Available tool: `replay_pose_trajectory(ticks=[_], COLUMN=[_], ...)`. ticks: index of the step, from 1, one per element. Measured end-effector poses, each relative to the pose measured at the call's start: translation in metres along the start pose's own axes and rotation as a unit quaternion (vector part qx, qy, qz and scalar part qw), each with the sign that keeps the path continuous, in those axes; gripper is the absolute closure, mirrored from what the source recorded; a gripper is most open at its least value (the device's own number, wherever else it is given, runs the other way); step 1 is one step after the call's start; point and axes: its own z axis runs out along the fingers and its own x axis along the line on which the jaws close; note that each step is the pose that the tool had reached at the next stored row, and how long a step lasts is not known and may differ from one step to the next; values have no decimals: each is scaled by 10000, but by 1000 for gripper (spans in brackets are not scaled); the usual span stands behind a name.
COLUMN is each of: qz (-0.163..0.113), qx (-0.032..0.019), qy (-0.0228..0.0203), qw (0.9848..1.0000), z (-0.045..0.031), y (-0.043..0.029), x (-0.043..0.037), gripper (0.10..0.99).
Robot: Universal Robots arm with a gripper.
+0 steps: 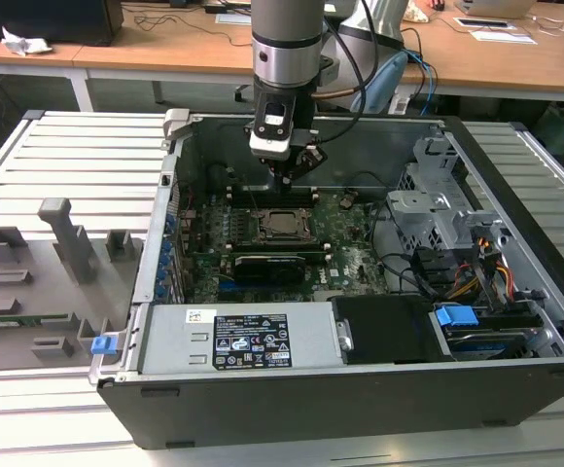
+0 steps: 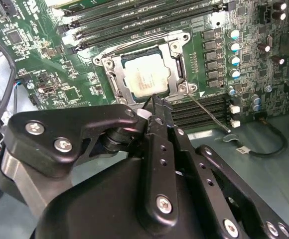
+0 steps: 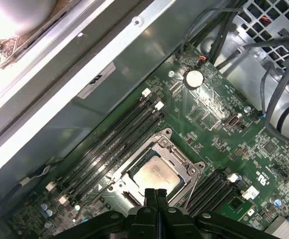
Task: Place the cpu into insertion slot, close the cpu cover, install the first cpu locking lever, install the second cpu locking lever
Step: 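Install the first cpu locking lever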
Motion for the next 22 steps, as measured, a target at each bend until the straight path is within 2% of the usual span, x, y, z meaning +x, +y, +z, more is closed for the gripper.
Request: replay_pose_trajectory(ticks=[7, 17, 22], qz=[-293, -737, -938], qx=[-6, -15, -19], qy=[16, 40, 51], qw=[9996, 9973, 9956], z=[1, 1, 1], y=[-2, -3, -3], x=[-1, -2, -3], gripper=[980, 980, 980])
